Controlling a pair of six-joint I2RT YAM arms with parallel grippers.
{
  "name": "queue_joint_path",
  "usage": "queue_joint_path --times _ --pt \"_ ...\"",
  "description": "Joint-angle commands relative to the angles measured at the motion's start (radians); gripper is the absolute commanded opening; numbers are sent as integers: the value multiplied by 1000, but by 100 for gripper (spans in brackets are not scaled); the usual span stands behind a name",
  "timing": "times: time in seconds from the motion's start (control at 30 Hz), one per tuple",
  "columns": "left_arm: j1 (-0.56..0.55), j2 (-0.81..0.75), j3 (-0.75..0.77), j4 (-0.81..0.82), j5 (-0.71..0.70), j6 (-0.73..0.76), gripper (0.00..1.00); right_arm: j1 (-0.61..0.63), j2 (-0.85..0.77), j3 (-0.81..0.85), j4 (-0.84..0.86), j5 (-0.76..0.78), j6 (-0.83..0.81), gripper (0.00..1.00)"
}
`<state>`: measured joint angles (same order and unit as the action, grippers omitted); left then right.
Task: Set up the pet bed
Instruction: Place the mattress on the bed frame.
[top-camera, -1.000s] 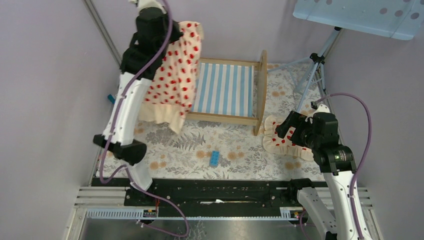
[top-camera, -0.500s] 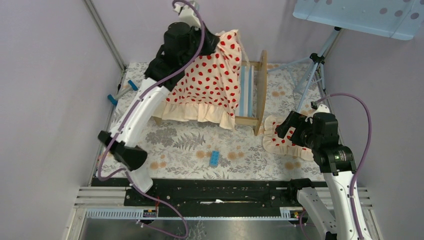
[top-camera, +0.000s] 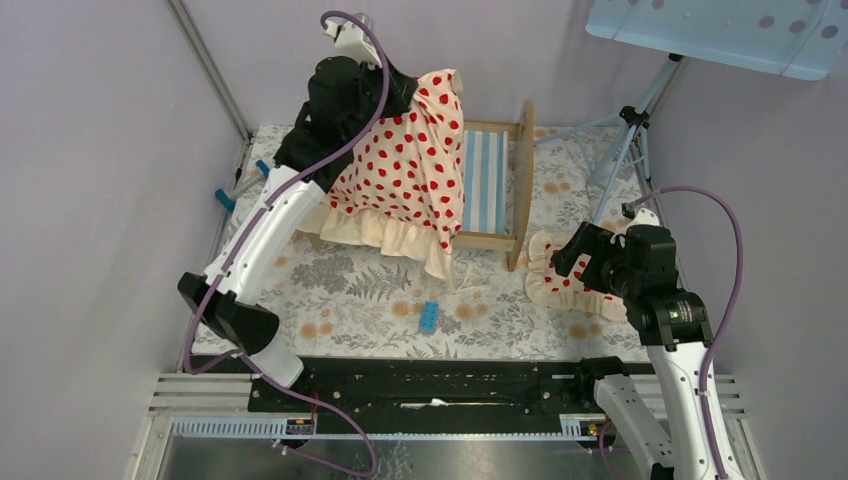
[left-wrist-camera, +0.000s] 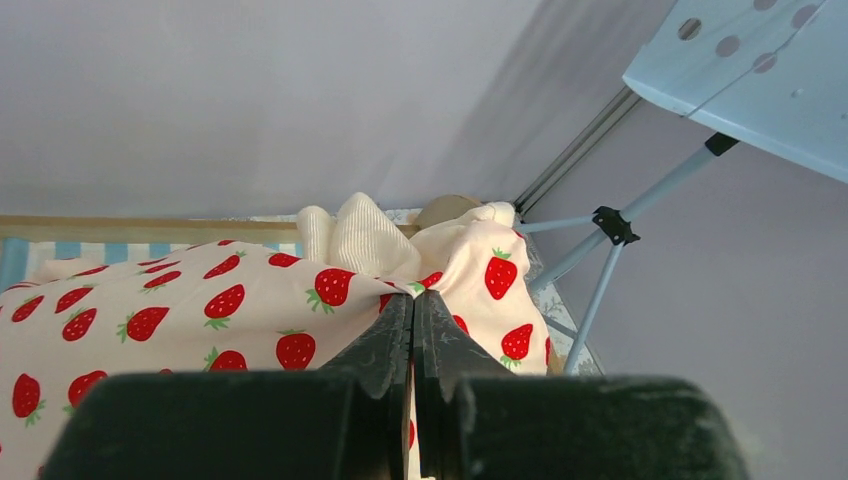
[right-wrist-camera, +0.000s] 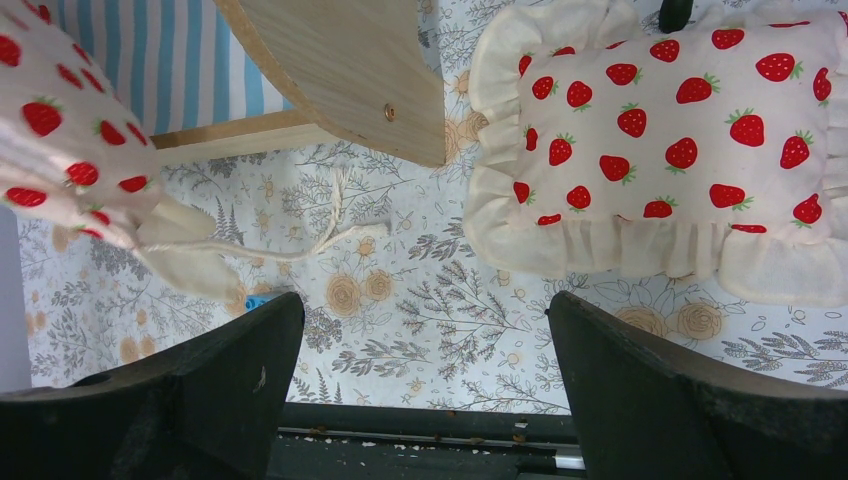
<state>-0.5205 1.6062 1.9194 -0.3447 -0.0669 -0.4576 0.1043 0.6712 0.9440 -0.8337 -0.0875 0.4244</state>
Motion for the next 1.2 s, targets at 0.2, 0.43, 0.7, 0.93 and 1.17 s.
queue_joint_path --times 0.2,0.43,0.7,0.93,1.17 --pt "-1 232 171 244 8 -111 0 -3 12 -5 21 29 -1 100" --pt "-2 591 500 303 158 -261 50 -3 17 -9 25 35 5 100" --pt "3 345 199 228 -12 -68 99 -3 8 8 32 62 -5 100" --pt "63 17 -45 -41 -232 43 99 -3 54 130 58 51 -30 100" --pt "293 -215 -316 -208 -169 25 99 62 263 328 105 4 19 100"
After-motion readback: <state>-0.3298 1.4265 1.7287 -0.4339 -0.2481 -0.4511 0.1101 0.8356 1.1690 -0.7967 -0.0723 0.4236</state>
